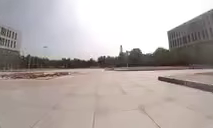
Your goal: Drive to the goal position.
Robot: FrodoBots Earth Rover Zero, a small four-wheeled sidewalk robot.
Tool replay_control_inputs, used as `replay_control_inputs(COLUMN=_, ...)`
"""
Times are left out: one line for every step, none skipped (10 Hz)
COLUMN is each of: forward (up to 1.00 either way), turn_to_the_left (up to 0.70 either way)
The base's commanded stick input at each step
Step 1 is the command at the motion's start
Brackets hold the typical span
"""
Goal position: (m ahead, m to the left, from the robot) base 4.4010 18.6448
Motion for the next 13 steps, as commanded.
replay_control_inputs(forward=0.70, turn_to_the_left=0.00)
replay_control_inputs(forward=0.70, turn_to_the_left=0.00)
replay_control_inputs(forward=0.70, turn_to_the_left=0.00)
replay_control_inputs(forward=0.70, turn_to_the_left=0.00)
replay_control_inputs(forward=0.70, turn_to_the_left=0.00)
replay_control_inputs(forward=0.70, turn_to_the_left=0.00)
replay_control_inputs(forward=0.70, turn_to_the_left=0.00)
replay_control_inputs(forward=0.70, turn_to_the_left=0.00)
replay_control_inputs(forward=0.70, turn_to_the_left=0.00)
replay_control_inputs(forward=0.70, turn_to_the_left=0.00)
replay_control_inputs(forward=0.70, turn_to_the_left=0.00)
replay_control_inputs(forward=0.70, turn_to_the_left=0.00)
replay_control_inputs(forward=0.70, turn_to_the_left=0.04)
